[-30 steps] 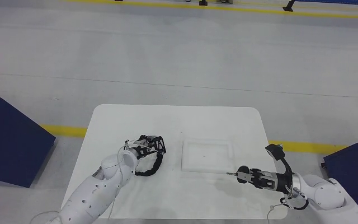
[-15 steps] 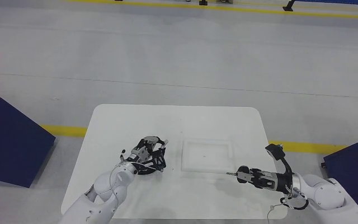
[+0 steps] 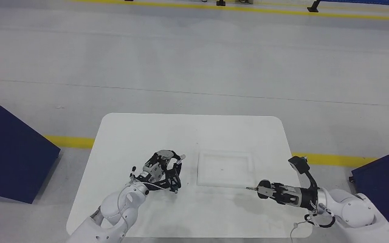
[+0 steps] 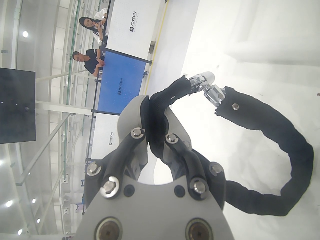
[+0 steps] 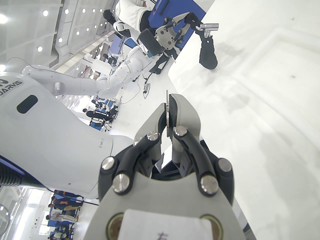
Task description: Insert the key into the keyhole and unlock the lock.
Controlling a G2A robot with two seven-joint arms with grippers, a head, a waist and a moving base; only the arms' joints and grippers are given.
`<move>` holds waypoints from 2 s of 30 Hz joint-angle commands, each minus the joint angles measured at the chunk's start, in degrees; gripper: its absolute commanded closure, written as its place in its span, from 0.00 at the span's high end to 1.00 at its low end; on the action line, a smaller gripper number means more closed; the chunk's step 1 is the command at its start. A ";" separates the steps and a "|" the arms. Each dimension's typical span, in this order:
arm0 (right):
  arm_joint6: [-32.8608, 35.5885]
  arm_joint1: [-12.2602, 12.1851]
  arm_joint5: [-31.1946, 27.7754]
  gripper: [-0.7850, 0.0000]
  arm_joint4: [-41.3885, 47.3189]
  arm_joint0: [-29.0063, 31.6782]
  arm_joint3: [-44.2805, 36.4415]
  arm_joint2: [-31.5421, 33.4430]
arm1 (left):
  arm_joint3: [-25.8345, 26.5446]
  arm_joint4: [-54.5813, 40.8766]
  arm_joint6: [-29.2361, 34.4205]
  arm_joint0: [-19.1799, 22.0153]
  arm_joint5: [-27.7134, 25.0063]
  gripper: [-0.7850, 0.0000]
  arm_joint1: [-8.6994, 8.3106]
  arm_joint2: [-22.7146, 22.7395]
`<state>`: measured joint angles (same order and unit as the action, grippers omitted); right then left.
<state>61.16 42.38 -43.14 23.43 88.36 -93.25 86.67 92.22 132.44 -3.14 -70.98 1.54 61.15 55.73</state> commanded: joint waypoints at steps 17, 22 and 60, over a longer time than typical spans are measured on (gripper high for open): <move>0.00 0.00 0.00 0.00 0.00 0.00 0.00 0.00 | 3.44 0.26 -23.51 -7.72 15.26 0.00 -0.97 3.86; 0.00 0.00 0.00 0.00 0.00 0.00 0.00 0.00 | 3.91 -4.72 -32.86 -9.37 17.15 0.00 -1.00 4.35; 0.00 0.00 0.00 0.00 0.00 0.00 0.00 0.00 | 4.48 -27.66 -48.35 -12.27 3.43 0.00 0.47 1.83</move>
<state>61.16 42.38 -43.14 23.43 88.36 -93.25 86.67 96.82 105.91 -51.13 -83.20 6.10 61.51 57.88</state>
